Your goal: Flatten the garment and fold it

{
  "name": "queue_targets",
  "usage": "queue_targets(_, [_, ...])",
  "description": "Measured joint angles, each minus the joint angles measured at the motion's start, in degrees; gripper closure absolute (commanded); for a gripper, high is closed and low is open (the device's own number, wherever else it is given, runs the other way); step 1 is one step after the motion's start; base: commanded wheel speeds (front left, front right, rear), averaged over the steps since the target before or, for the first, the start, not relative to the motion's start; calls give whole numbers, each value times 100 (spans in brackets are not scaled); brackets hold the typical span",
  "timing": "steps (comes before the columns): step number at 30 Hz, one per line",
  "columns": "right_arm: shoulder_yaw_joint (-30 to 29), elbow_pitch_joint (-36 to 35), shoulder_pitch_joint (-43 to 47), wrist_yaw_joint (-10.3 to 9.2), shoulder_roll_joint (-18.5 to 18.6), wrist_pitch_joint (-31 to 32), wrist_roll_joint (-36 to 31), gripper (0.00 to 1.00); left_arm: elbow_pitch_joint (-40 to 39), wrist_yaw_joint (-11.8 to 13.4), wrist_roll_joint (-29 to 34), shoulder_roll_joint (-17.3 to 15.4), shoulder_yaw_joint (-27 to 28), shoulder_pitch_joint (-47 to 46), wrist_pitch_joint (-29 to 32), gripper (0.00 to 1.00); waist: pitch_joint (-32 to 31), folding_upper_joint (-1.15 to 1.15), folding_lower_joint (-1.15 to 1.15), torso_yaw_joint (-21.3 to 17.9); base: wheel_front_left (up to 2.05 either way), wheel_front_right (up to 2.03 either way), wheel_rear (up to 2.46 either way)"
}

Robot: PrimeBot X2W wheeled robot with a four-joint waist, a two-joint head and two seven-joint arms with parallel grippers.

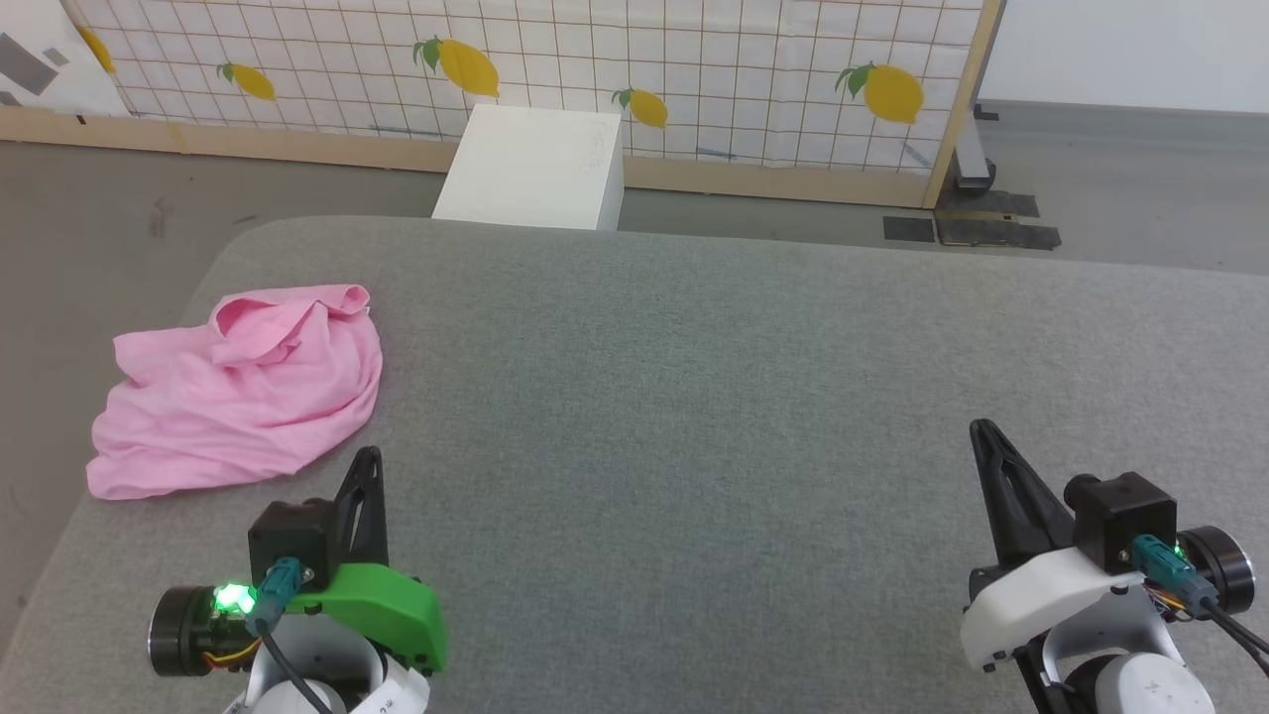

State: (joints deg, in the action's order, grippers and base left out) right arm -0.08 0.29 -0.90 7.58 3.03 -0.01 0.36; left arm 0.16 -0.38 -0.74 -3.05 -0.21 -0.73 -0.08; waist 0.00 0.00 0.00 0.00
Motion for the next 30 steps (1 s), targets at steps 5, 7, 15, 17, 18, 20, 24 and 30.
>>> queue_targets(5, [0,0,0,0,0,0,0,100,0,0,0,0,0,0,0,100,0,0,0,0,0,0,0])
queue_targets(7, [0,0,0,0,0,0,0,100,0,0,0,0,0,0,0,100,0,0,0,0,0,0,0])
queue_targets(15, [-1,0,1,0,0,0,0,100,0,0,0,0,0,0,0,100,0,0,0,0,0,0,0])
queue_targets(17, [0,0,1,0,0,0,0,100,0,0,0,0,0,0,0,100,0,0,0,0,0,0,0])
queue_targets(18, [0,0,1,0,0,0,0,100,0,0,0,0,0,0,0,100,0,0,0,0,0,0,0])
queue_targets(20, [0,0,1,0,0,0,0,100,0,0,0,0,0,0,0,100,0,0,0,0,0,0,0])
queue_targets(24, [0,0,1,0,0,0,0,100,0,0,0,0,0,0,0,100,0,0,0,0,0,0,0])
queue_targets(30, [-1,0,1,0,0,0,0,100,0,0,0,0,0,0,0,100,0,0,0,0,0,0,0])
